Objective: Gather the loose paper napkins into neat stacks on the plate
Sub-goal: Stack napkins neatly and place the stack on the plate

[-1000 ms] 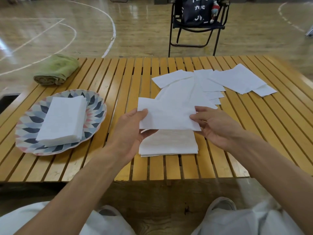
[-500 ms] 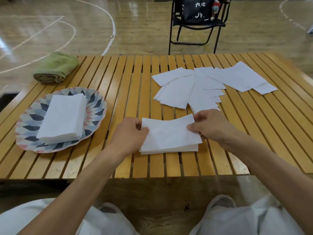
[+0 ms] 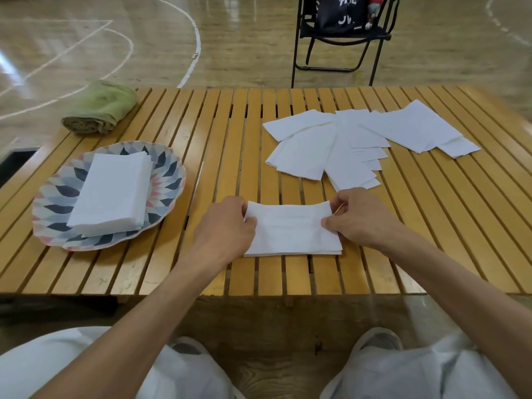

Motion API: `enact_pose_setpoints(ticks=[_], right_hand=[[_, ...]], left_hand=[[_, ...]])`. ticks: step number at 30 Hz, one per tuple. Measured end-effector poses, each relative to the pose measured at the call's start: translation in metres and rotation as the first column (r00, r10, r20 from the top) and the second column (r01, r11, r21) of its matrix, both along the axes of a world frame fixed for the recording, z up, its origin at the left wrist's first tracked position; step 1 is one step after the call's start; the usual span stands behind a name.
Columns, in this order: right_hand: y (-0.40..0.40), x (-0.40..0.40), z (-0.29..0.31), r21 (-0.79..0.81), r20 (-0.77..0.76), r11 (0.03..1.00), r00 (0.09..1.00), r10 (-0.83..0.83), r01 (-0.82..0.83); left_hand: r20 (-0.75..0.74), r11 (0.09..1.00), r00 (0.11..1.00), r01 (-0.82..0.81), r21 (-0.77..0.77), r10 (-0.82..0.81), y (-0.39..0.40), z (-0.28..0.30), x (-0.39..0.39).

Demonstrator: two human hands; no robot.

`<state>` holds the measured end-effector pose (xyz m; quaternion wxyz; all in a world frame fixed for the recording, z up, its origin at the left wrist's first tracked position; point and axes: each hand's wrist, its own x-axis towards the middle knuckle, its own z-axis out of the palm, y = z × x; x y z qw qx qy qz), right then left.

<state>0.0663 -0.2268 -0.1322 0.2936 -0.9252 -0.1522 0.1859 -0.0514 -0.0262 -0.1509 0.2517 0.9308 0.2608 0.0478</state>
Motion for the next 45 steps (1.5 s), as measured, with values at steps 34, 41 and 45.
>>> enact_pose_setpoints(ticks=[34,41,45], right_hand=[[0.005,-0.014,0.032,0.643,0.072,0.750,0.988,0.138,-0.152],[0.009,-0.015,0.021,0.539,0.221,0.809,0.966,0.133,-0.234],[0.008,-0.014,0.018,0.467,0.275,0.847,0.952,0.133,-0.253]], left_hand=[[0.443,0.843,0.891,0.312,-0.439,-0.099,-0.018,0.035,0.005],[0.532,0.735,0.846,0.385,-0.559,-0.038,-0.019,0.045,0.002],[0.530,0.825,0.839,0.383,-0.416,-0.122,-0.016,0.041,0.002]])
